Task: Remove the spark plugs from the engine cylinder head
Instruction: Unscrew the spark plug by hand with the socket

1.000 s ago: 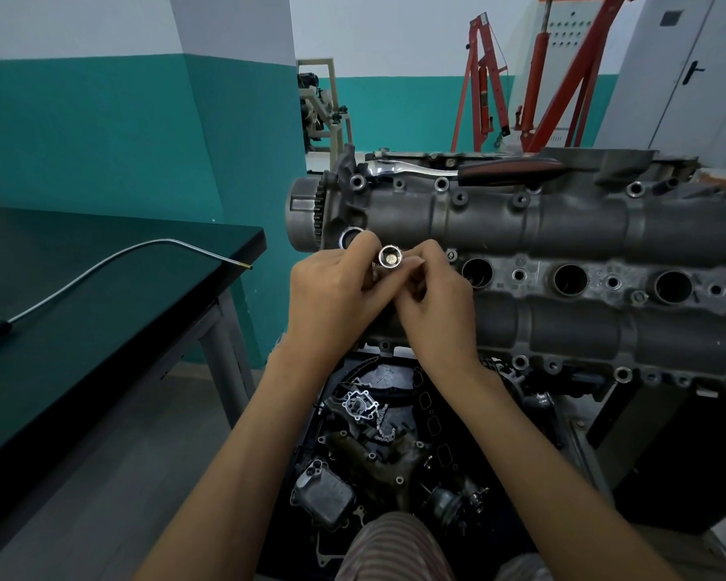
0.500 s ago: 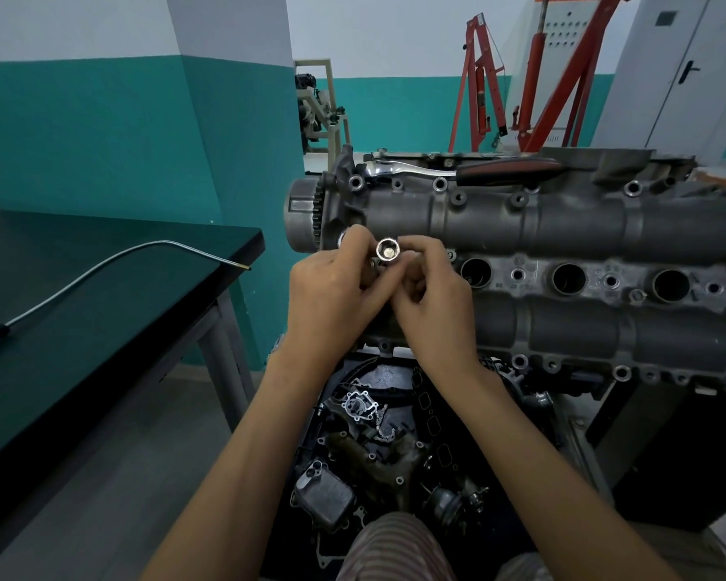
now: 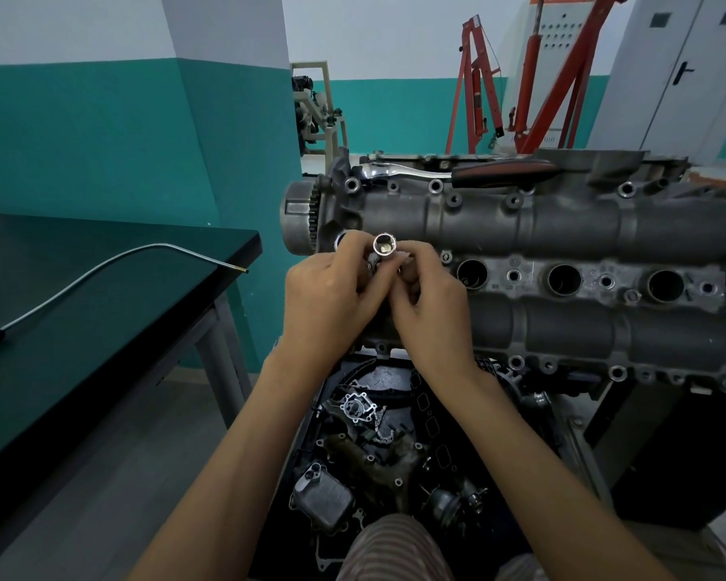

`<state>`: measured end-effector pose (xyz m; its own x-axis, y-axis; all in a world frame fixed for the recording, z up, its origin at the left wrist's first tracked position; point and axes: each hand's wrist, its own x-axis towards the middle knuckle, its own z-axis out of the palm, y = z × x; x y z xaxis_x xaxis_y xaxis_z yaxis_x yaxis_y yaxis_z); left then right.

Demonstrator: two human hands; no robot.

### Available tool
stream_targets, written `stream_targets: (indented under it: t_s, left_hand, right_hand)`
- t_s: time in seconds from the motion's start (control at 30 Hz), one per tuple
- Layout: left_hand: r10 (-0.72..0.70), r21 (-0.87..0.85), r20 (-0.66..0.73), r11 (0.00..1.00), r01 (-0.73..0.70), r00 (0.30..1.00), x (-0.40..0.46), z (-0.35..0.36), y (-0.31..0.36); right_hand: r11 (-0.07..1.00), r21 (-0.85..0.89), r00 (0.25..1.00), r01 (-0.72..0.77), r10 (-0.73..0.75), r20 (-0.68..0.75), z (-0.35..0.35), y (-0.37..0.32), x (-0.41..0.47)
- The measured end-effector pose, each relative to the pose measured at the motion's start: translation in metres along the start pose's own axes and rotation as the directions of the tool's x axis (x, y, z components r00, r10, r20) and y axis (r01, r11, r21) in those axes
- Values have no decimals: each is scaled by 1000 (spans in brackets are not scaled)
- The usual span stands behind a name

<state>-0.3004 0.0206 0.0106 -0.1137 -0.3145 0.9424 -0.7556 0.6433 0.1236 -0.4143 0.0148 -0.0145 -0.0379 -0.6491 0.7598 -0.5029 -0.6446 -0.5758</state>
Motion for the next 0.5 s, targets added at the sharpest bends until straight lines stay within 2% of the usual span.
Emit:
stream_targets:
  t_s: [0.17,0.5]
  left_hand:
    - [15,13,-34,1000,-15,999,0,3,0]
    - [49,-25,17,998,-49,999,0,-3,1]
  right_hand:
    - [999,13,999,-51,51,-13,0,0,2]
    - [999,-27,999,34,-33,33,-1,0,1]
